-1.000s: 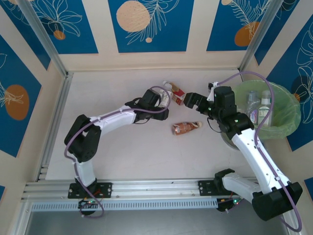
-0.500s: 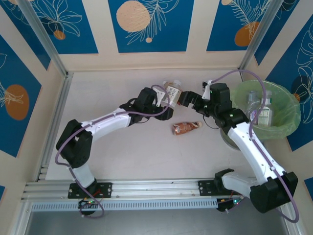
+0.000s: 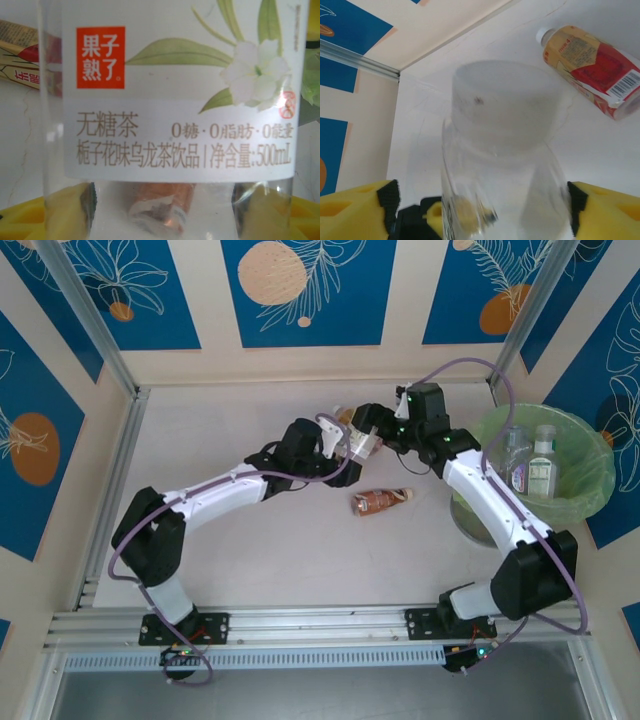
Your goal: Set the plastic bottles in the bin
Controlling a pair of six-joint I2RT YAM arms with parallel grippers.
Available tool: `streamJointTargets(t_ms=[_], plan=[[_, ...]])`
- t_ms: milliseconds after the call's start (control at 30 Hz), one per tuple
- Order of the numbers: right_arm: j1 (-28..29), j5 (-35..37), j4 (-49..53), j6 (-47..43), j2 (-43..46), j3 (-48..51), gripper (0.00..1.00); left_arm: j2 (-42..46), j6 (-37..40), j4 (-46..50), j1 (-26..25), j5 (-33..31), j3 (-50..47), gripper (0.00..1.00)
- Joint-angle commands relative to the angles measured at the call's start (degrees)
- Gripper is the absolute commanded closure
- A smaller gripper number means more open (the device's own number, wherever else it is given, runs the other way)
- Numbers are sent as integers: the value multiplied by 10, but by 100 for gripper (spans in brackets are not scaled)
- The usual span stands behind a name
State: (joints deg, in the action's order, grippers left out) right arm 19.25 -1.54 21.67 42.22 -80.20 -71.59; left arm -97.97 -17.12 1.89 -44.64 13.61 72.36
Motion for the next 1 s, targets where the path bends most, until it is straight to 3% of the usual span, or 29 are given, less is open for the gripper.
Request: streamJointTargets(t_ms=[0,167,367,500,633,967], plan=[[10,-10,-11,-15,-15,-27,18,26,23,-15,-12,-7,-1,45],[10,-10,-8,-24,-43,-43,21,26,29,-28,-18,-3,1,45],[11,-29,-28,-37,-52,-42,30,18,24,-15,-19,5,16,45],[11,-25,-21,-49,-48,-41,46,19,22,-16,-19,5,13,44],[11,-21,-20,-53,-45,-38,56,11,21,-11,-19,8,19,44],[9,-13,-14,-62,-37,-27,68,4,23,-15,-18,13,25,37]])
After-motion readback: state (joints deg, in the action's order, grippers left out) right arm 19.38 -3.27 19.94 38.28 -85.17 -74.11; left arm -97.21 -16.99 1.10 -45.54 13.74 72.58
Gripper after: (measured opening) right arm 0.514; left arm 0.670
